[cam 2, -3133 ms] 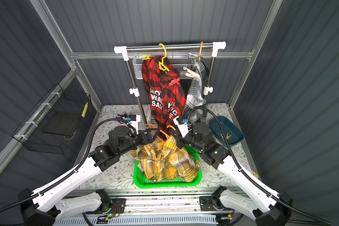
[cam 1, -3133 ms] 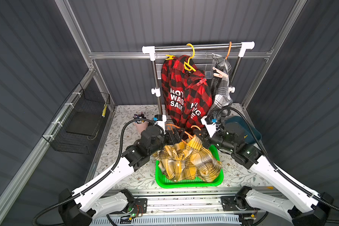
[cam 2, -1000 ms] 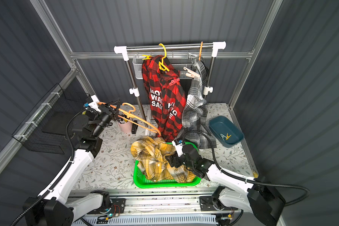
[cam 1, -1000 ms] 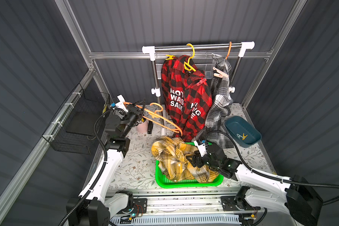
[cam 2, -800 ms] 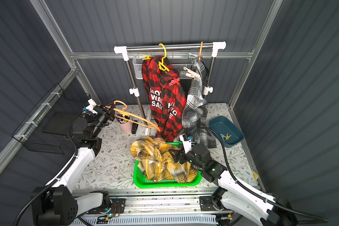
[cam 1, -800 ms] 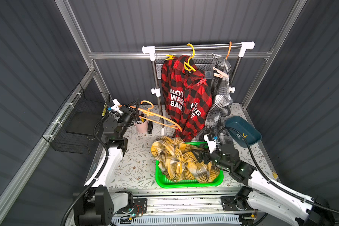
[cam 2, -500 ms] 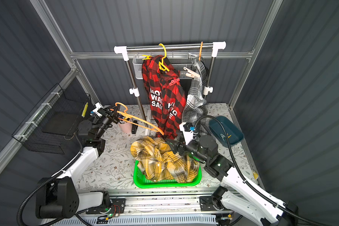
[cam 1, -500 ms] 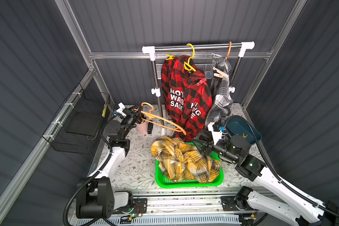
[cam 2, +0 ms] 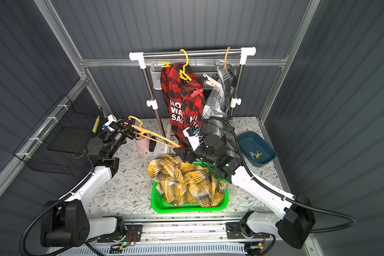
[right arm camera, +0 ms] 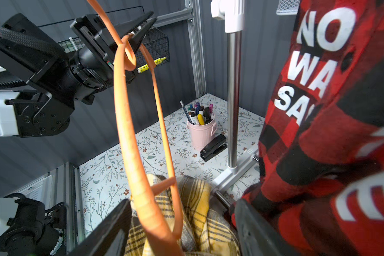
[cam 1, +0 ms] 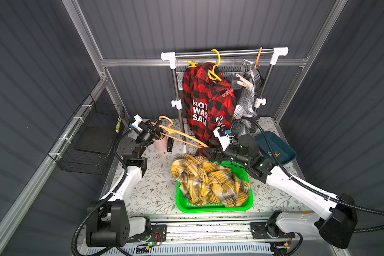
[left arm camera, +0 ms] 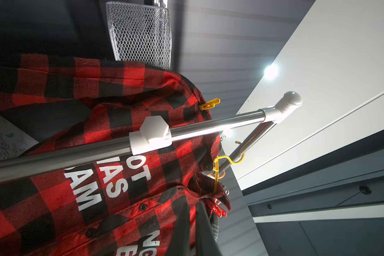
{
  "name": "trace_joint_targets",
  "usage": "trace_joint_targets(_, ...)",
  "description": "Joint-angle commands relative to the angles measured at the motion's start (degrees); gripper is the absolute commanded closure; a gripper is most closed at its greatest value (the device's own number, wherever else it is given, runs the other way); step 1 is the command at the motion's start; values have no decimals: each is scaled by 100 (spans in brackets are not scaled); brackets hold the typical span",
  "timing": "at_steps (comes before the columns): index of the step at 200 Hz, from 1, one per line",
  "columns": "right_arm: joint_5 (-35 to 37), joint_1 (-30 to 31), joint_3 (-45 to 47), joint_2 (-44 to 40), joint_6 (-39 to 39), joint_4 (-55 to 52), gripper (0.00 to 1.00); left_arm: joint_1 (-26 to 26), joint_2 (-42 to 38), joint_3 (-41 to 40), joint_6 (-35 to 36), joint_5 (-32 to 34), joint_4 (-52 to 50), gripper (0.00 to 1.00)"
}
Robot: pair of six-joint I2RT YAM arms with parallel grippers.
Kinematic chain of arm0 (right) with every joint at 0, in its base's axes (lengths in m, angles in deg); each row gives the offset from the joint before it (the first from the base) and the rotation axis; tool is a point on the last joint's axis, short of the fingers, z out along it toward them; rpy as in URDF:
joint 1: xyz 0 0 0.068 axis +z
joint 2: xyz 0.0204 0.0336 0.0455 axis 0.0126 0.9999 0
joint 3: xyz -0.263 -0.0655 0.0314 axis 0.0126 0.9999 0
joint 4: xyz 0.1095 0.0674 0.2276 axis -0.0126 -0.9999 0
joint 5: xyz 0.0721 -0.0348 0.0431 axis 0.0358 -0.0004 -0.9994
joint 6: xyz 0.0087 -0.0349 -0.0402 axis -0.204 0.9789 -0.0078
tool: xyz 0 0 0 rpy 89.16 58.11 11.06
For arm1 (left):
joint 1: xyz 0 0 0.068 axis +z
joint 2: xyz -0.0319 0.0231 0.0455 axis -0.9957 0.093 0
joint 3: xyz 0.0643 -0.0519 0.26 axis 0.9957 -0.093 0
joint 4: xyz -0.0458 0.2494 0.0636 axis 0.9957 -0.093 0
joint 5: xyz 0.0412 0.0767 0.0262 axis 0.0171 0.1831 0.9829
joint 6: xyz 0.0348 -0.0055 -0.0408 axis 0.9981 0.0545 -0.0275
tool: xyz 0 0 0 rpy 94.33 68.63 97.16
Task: Remove the clothespins securing long-sleeve shirts to the hanger
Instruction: Place the hanger on the clothesline.
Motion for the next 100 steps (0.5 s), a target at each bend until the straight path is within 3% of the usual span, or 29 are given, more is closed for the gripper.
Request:
trace_joint_targets(1, -181, 93, -327, 208, 31, 247, 28, 2, 1, 72, -113, -111, 325, 100)
trace_joint_targets(35, -116, 317, -606, 447, 110, 188, 40, 7, 31, 89, -202, -163, 450, 100)
trace_joint_targets(71, 161, 495, -728, 424, 173, -85, 74, 2, 102, 90, -353, -204, 711, 100)
trace_joint_targets(83, 327, 524, -742, 330, 125, -233, 89, 8, 131, 127, -357, -232, 785, 90)
trace_joint_targets(88, 425, 541, -744, 266, 104, -301, 95, 6, 145, 140, -357, -250, 809, 80)
trace_joint_targets(92, 515, 558, -754, 208, 78, -378, 100, 7, 156, 163, -352, -261, 831, 66)
trace_joint_targets(100, 770, 632, -792, 64, 28, -576, 100, 8, 167, 205, -327, -306, 863, 50)
